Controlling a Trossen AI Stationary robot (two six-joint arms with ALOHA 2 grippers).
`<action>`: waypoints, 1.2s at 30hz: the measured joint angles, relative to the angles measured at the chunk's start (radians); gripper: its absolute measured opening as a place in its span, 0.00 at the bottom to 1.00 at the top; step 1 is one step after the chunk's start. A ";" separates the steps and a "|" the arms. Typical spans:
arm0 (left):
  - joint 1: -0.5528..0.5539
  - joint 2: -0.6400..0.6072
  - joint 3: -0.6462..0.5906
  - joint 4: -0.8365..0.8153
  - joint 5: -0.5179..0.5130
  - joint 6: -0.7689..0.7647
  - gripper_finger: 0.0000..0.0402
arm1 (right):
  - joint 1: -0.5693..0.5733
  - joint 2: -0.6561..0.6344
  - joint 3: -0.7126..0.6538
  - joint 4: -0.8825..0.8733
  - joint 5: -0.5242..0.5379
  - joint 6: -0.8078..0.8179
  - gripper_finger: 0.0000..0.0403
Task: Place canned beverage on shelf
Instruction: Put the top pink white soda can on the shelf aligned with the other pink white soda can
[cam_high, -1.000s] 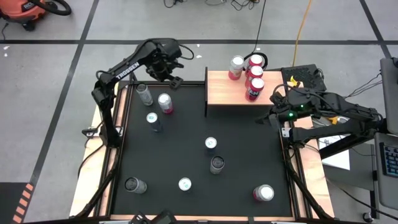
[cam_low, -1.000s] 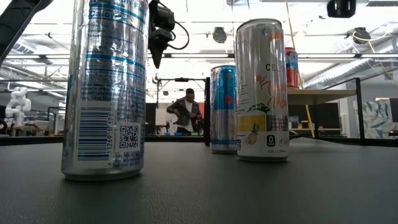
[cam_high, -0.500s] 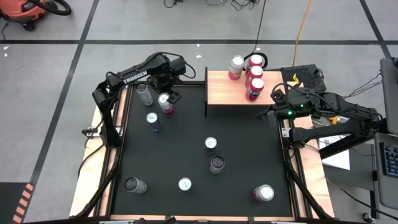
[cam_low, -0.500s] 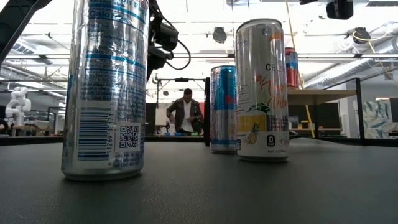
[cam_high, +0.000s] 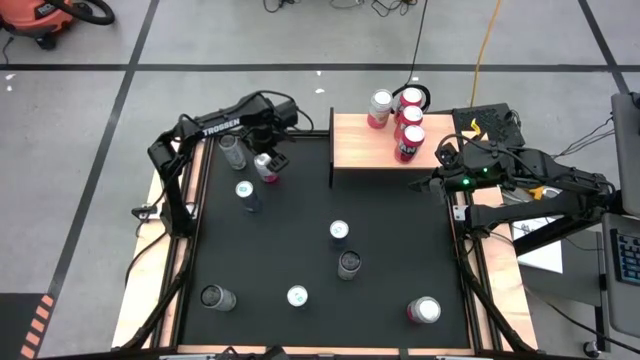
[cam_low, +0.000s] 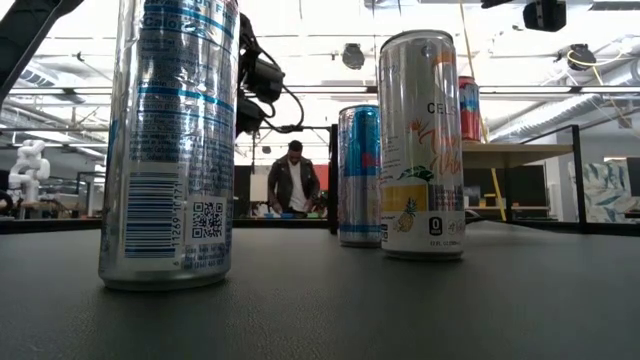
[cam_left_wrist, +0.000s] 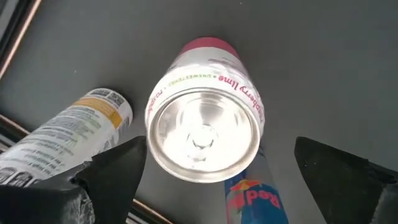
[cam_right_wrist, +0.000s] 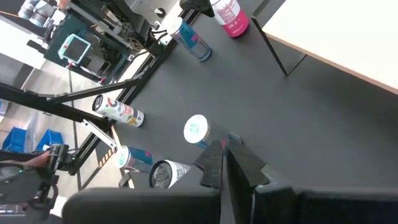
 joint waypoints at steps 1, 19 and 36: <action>0.000 0.000 -0.006 0.009 0.001 0.000 0.99 | 0.000 0.000 0.000 0.000 0.002 -0.001 0.00; -0.001 0.000 -0.034 0.087 0.009 0.038 0.81 | 0.000 0.000 0.000 0.000 0.049 -0.011 0.00; 0.000 0.007 -0.034 0.124 0.005 -0.018 0.80 | 0.000 0.000 0.000 0.024 0.049 -0.015 0.00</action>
